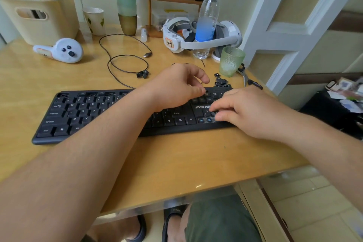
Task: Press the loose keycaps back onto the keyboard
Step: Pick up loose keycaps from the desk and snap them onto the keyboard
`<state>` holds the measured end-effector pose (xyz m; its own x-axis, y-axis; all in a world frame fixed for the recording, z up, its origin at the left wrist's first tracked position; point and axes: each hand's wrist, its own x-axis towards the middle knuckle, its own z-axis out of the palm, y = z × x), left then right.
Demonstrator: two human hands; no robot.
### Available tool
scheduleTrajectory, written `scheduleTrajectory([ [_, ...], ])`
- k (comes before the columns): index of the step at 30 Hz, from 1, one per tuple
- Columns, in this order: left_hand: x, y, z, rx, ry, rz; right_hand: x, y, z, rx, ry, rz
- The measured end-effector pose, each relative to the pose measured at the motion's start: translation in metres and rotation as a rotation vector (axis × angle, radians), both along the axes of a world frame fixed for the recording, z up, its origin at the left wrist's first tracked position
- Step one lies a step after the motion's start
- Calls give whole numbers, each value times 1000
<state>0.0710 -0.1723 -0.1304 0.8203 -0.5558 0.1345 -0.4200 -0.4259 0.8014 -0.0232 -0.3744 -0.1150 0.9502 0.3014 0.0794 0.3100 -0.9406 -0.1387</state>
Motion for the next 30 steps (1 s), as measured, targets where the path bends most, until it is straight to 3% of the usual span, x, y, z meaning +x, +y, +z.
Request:
scheduleTrajectory([
  [3,1,1,-1,18,-23,-5,1,5,-11,-77,-66,65],
  [12,2,0,-2,47,-53,0,-7,8,-44,106,-256,-11],
  [22,0,0,-1,101,-93,2,-3,13,-38,401,-127,-205],
  [30,0,1,-1,118,-121,-20,-10,10,-40,316,-147,-159],
])
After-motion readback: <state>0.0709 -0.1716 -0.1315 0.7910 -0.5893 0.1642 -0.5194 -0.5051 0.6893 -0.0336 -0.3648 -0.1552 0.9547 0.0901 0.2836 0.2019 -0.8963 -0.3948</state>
